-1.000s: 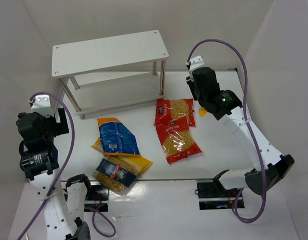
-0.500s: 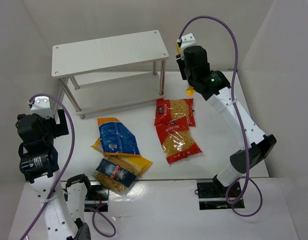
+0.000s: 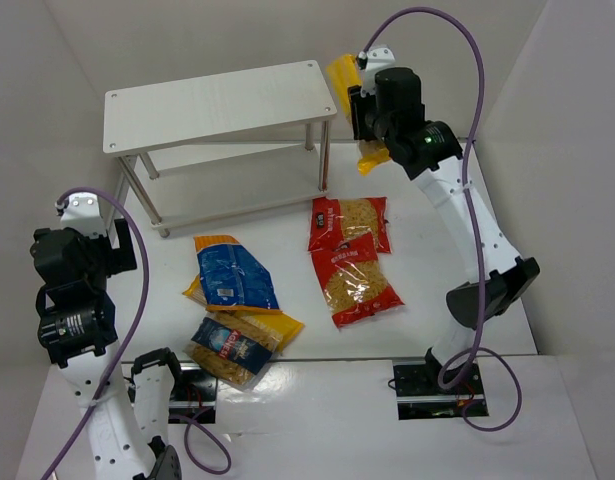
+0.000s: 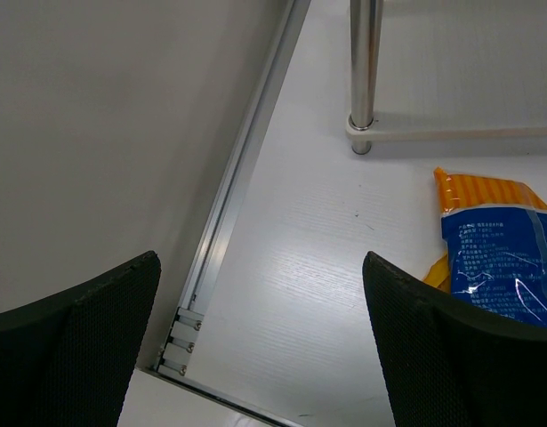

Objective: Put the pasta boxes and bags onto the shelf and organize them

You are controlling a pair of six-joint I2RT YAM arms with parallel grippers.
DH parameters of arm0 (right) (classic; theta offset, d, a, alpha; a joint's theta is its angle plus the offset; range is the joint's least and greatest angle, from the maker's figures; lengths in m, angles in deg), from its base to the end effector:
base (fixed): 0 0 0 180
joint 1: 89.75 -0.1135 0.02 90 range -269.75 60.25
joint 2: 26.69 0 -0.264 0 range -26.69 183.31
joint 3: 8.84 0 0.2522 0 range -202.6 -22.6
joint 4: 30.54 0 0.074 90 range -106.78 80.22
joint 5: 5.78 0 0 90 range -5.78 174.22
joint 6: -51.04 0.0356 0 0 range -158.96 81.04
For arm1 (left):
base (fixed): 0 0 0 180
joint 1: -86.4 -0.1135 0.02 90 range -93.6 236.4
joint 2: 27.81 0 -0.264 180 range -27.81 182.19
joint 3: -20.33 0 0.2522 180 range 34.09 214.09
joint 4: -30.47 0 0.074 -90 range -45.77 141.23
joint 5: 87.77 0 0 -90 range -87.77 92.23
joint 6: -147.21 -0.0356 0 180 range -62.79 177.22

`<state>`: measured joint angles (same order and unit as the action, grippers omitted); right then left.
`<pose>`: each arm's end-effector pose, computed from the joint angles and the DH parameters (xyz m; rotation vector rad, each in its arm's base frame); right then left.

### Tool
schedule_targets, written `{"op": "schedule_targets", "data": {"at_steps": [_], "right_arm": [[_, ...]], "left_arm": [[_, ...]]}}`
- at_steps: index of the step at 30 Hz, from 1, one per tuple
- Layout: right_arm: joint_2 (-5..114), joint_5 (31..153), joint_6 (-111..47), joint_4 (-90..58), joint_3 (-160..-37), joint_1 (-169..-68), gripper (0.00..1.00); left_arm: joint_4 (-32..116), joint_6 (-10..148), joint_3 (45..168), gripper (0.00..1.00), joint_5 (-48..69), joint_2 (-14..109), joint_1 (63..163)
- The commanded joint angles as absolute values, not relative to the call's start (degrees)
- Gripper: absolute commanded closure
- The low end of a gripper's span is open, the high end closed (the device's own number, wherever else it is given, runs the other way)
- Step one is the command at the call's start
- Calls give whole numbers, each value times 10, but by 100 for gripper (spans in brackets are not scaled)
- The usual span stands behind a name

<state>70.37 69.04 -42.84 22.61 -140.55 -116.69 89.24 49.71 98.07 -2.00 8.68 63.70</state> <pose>0.3275 0.1560 0.4845 -0.3246 1.8539 0.0250 0.0929 0.0417 0.4038 -0.3019 1.8743 0.4300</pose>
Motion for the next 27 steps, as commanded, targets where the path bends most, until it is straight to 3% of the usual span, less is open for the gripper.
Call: {"op": "schedule_targets", "data": {"at_steps": [1,16,27], "right_arm": [[696,761,-400,155,-1484,-1151,100],[802,874,-346,204,-1668,-1137,100],[891,761,-335,209,-1789,-1192,100]], "left_arm": [[884,490,1001,0,-24,81,635],[890,490,1001,0,-24,81,635],[884,500,1001,0,-45,87,635]]}}
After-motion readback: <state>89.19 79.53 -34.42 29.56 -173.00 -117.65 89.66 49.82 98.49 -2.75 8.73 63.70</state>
